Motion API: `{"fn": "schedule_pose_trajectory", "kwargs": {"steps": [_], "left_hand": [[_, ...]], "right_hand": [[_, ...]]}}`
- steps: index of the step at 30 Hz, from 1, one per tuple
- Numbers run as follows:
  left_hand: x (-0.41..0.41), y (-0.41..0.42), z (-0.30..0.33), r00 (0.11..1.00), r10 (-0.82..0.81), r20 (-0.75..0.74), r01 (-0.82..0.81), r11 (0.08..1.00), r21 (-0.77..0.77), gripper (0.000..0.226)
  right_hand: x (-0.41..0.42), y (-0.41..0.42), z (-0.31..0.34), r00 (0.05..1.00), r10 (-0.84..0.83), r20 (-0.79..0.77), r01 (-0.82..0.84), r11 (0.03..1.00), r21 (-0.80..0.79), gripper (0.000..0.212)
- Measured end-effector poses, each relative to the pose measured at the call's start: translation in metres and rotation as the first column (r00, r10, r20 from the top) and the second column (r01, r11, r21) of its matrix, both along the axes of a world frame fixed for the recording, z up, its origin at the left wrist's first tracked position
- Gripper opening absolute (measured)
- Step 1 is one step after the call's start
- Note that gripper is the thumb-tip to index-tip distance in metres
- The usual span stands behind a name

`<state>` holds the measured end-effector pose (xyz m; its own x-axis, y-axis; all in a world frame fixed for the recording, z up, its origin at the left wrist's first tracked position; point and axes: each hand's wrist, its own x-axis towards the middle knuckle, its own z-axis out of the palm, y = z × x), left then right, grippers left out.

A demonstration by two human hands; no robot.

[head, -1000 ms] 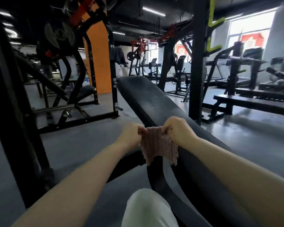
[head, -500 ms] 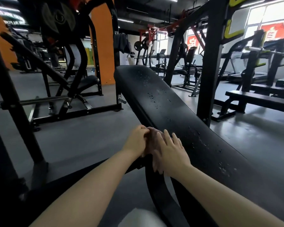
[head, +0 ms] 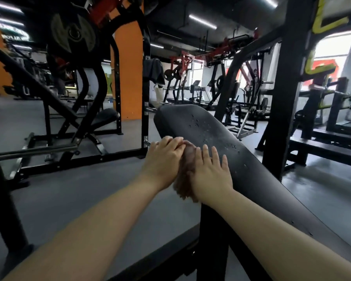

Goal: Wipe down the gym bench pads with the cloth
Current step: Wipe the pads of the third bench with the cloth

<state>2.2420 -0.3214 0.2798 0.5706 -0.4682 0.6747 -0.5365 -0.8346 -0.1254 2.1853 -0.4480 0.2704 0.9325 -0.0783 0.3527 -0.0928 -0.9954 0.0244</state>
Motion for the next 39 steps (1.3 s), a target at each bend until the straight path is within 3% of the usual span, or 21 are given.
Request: {"fn": "schedule_pose_trajectory", "kwargs": {"steps": [3,6,11,12,14,16,18,20,27,32,39], "left_hand": [[0.024,0.006,0.019,0.997,0.081,0.008,-0.081,0.995,0.055,0.043],[0.041,0.003,0.034,0.993,0.118,0.012,-0.118,0.993,0.010,0.040],[0.062,-0.003,0.037,0.996,0.019,-0.086,-0.042,0.961,-0.273,0.036],[0.063,-0.006,0.035,0.986,-0.032,-0.161,-0.034,0.920,-0.390,0.035],[0.056,-0.014,0.031,0.926,-0.174,-0.336,-0.102,0.742,-0.663,0.028],[0.043,-0.025,0.027,0.860,-0.284,-0.424,-0.179,0.611,-0.771,0.038],[0.030,-0.039,0.022,0.807,-0.331,-0.489,-0.170,0.663,-0.729,0.064],[0.023,-0.051,0.016,0.804,-0.278,-0.526,-0.167,0.743,-0.648,0.073],[0.054,-0.052,0.021,0.867,-0.132,-0.481,-0.202,0.789,-0.580,0.065],[0.100,-0.035,0.050,0.878,-0.059,-0.476,-0.215,0.839,-0.500,0.064],[0.165,-0.022,0.100,0.870,0.079,-0.487,-0.152,0.982,-0.113,0.055]], "right_hand": [[0.026,0.013,0.017,1.000,-0.007,-0.025,0.007,1.000,-0.001,0.072],[0.047,0.023,0.029,0.998,-0.004,-0.062,0.006,0.999,0.038,0.093],[0.071,0.029,0.041,0.998,0.022,-0.053,-0.020,0.999,0.044,0.104],[0.070,0.028,0.043,0.997,0.035,-0.063,-0.031,0.998,0.055,0.107],[0.059,0.022,0.044,0.995,0.061,-0.075,-0.055,0.996,0.074,0.107],[0.044,0.013,0.042,0.995,0.096,-0.021,-0.094,0.991,0.098,0.085],[0.028,0.001,0.037,0.991,0.128,0.035,-0.131,0.987,0.094,0.067],[0.016,-0.010,0.032,0.991,0.126,0.053,-0.130,0.988,0.089,0.061],[0.019,-0.015,0.036,0.968,0.171,0.181,-0.188,0.979,0.083,0.042],[0.046,-0.004,0.050,0.953,0.217,0.210,-0.227,0.973,0.027,0.041],[0.097,-0.022,0.076,0.948,0.233,0.217,-0.241,0.970,0.014,0.036]]}}
